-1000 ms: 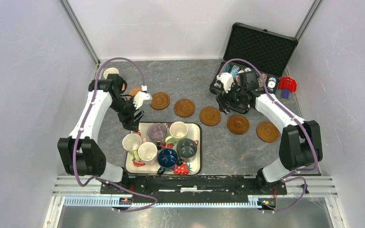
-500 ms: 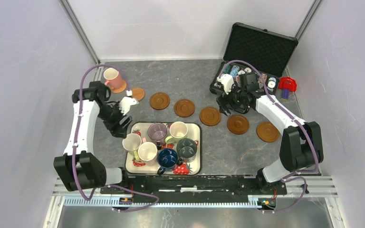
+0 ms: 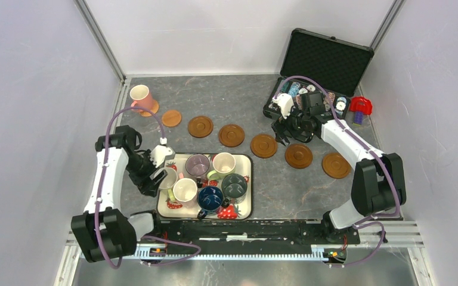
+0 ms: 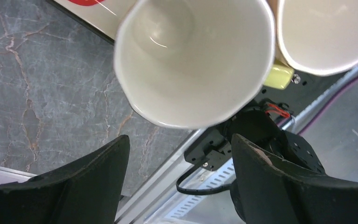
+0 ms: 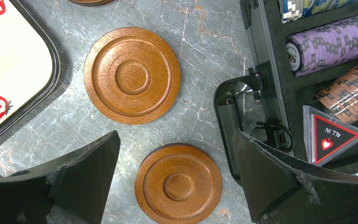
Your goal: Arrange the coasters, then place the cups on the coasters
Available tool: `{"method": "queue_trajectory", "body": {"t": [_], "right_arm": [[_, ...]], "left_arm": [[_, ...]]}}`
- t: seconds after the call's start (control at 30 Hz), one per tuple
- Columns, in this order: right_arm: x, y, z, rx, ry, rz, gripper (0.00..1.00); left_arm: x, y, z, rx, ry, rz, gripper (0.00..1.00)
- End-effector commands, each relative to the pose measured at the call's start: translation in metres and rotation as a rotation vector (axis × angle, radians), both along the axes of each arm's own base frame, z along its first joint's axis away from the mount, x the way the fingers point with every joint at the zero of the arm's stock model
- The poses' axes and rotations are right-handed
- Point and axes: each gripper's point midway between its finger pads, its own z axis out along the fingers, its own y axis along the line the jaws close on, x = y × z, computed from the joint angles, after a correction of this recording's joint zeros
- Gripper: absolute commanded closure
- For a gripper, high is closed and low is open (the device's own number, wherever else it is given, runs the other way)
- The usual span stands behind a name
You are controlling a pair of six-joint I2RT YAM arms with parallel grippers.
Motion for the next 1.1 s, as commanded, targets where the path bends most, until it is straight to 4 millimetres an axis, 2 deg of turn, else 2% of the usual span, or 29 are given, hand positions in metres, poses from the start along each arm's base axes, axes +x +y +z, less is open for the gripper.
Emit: {"method": "queue_trajectory", "body": {"t": [0.0, 0.27, 0.53, 0.83, 0.97, 1.07], "right_arm": [[0.001, 0.003, 0.015, 0.015, -0.050, 0.015, 0.02], [0.001, 0.002, 0.017, 0.008, -0.053, 0.020, 0.02], [0.002, 0.002, 0.018, 0.006, -0.054, 0.020, 0.02], [0.003, 0.003, 0.017, 0.009, -0.053, 0.019, 0.02], [0.003, 0.003, 0.016, 0.009, -0.053, 0.019, 0.02], [0.003, 0.002, 0.016, 0.003, -0.053, 0.019, 0.02]], "left_arm": [[0.028, 0.000, -0.007, -0.006, -0.118, 0.100, 0.14], [0.054, -0.004, -0.020, -0.040, -0.197, 0.132, 0.16], [0.072, -0.003, -0.022, -0.045, -0.258, 0.093, 0.16], [0.105, 0.004, -0.022, -0.037, -0.306, 0.151, 0.14], [0.113, 0.012, -0.026, -0.008, -0.294, 0.195, 0.13], [0.109, 0.019, -0.026, 0.003, -0.262, 0.223, 0.13]]}}
